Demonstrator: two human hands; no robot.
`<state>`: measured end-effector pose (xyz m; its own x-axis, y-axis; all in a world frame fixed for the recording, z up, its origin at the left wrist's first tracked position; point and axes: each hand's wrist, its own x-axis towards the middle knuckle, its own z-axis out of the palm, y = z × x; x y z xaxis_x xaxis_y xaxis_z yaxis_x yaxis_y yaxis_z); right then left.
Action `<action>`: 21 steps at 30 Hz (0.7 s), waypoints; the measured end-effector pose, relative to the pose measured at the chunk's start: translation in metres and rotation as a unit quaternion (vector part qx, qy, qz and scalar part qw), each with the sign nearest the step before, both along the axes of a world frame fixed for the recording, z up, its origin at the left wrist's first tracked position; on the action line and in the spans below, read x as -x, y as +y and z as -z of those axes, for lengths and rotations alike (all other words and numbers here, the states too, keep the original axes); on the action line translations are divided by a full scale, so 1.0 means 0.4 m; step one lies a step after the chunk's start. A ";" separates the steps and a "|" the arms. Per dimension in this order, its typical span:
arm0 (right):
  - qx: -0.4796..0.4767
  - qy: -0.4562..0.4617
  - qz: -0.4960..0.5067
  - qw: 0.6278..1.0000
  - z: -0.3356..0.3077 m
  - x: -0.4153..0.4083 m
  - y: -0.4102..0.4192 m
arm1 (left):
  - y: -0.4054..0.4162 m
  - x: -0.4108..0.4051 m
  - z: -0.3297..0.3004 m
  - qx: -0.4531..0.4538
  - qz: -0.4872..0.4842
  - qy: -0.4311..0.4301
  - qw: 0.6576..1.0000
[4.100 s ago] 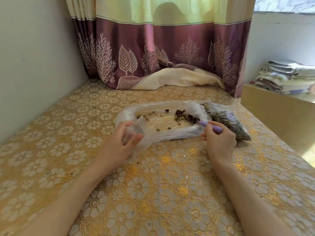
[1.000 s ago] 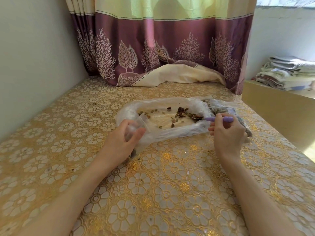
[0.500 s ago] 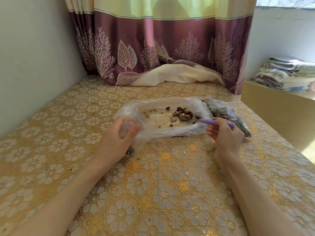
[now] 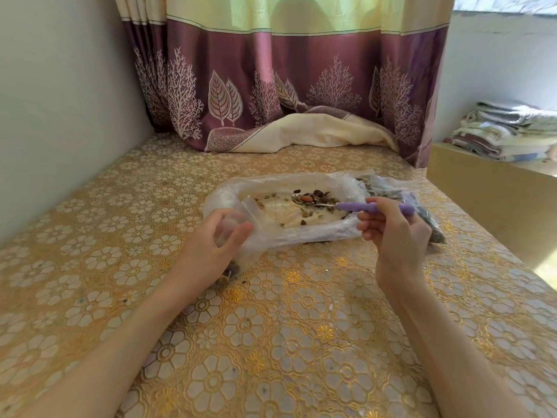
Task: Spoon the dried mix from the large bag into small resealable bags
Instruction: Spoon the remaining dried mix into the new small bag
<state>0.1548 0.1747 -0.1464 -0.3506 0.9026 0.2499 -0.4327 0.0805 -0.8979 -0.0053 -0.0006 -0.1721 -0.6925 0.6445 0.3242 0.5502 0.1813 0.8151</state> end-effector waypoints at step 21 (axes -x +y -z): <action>-0.157 -0.009 -0.230 0.960 -0.007 0.019 -0.085 | -0.002 -0.018 -0.018 -0.097 0.000 -0.027 0.995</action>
